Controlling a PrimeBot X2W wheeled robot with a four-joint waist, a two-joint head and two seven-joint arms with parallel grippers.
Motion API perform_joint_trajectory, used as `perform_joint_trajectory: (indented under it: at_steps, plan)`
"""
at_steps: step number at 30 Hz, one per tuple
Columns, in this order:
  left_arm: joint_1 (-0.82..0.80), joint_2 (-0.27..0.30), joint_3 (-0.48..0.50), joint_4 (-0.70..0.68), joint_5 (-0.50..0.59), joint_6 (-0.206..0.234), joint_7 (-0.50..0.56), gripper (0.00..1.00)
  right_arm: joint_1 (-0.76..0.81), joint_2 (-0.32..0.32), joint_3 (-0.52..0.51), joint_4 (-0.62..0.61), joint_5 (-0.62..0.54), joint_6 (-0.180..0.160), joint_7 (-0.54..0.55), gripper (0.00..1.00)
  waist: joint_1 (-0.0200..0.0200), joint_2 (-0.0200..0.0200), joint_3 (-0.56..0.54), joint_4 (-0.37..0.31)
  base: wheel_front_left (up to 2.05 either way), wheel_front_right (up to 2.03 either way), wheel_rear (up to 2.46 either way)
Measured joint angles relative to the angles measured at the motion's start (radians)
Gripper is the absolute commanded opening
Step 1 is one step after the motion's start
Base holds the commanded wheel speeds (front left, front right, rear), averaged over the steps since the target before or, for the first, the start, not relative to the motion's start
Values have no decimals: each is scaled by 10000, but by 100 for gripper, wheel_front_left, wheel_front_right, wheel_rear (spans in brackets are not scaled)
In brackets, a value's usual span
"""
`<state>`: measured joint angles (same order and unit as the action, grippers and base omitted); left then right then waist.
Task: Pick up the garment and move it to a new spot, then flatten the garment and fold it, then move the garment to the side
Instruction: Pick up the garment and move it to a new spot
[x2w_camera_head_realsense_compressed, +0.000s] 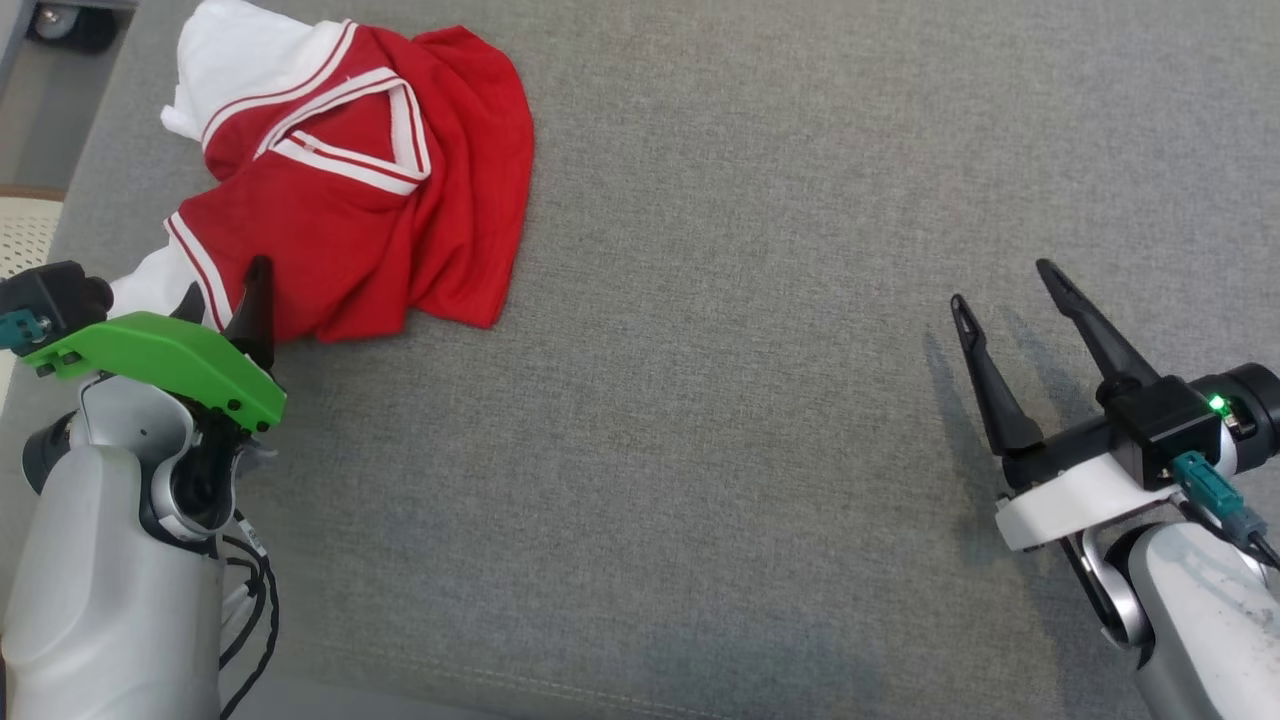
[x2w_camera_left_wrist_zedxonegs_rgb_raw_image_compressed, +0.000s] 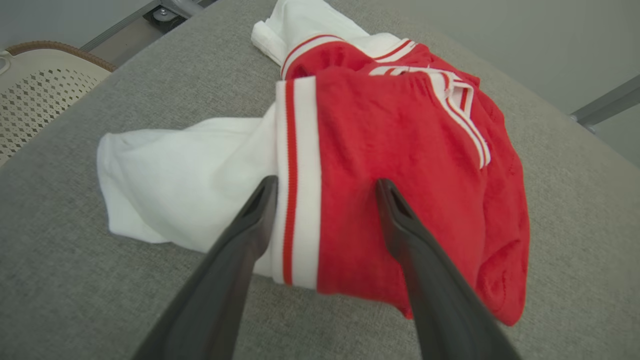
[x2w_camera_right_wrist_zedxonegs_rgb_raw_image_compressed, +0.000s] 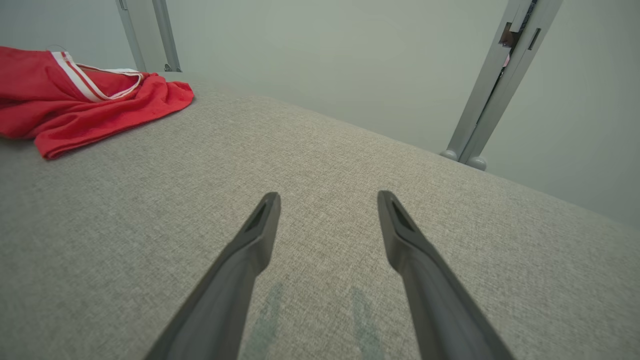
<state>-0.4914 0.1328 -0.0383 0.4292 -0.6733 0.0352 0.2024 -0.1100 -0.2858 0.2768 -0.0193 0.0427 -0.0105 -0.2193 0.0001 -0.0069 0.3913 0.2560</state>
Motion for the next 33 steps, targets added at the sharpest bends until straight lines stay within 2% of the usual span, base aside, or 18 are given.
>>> perform_joint_trajectory:
  at_steps: [6, 7, 8, 16, 19, 22, 27, 33]
  plan:
    - [-231, -288, 25, 995, -182, -4, 67, 100, -377, -59, -127, -40, -4, 0, -4, 100, 0, 0, 722, -114, 0, 0, 0]
    - [-278, -284, 67, 1095, -192, -13, 17, 39, -397, -63, -132, -25, -4, 0, -6, 100, 0, 0, 800, -121, 0, 0, 0]
    - [-356, -276, 92, 1162, -196, -29, -13, 0, -423, -63, -144, -23, -2, 0, -12, 100, 0, 0, 859, -123, 0, 0, 0]
    - [-671, -232, -322, 1360, -159, -717, -259, 0, -464, 17, -184, 182, 52, 0, -75, 100, 0, -1, 762, -62, 0, 0, 0]
    - [-923, -326, -719, 920, -8, -1258, -512, 0, -464, 82, -178, 360, 115, 0, -105, 100, 0, 0, 618, -41, 0, 0, 0]
    - [-1323, -510, -1273, 219, 178, -1501, -711, 0, -464, 316, -136, 566, 209, 0, -178, 100, 0, 0, 414, -35, 0, 0, 0]
    - [-1651, -800, -2660, -932, 430, -1672, -706, 0, -461, 731, 119, 851, 313, 0, -196, 100, 0, 0, -17, -70, 0, 0, 0]
    - [-1660, -951, -4376, -2019, 477, -1672, -251, 0, -463, 1346, 334, 1085, 589, 0, -268, 100, -1, 0, -583, -303, 0, 0, 0]
